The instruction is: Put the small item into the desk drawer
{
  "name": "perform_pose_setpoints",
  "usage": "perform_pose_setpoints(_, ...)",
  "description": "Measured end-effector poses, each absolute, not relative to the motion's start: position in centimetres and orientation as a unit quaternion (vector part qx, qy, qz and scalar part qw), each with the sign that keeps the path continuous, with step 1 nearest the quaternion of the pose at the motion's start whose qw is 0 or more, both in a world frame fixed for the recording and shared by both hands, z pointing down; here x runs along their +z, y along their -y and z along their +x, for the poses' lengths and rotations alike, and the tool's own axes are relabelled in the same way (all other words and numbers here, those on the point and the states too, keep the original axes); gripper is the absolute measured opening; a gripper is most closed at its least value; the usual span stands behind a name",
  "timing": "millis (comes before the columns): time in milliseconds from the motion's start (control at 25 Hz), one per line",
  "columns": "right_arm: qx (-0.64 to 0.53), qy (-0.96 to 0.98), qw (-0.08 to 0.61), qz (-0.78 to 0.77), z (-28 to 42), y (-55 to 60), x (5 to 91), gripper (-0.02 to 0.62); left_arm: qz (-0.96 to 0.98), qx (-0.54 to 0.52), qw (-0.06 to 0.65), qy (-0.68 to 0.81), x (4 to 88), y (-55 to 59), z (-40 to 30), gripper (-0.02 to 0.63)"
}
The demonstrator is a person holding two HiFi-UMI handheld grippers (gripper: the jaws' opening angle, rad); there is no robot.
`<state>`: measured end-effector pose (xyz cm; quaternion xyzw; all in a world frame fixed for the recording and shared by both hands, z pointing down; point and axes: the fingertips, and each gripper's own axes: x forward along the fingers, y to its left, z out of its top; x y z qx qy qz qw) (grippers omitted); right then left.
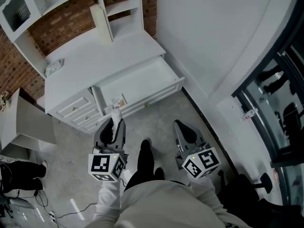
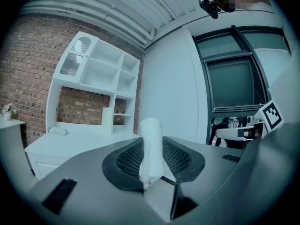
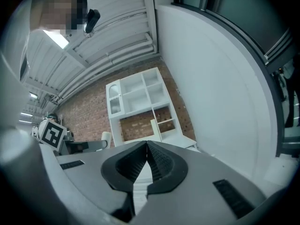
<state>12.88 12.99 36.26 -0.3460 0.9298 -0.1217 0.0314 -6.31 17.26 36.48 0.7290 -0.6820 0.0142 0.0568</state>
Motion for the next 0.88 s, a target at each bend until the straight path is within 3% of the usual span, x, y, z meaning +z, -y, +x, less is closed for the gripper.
perform_pose_setpoints(880, -0.126, -0.915, 0.032, -0.381, 3.9, 4.7, 36.4, 0.028, 0.768, 0.021, 0.053, 0.638, 36.7, 2.2, -13.8, 0.135)
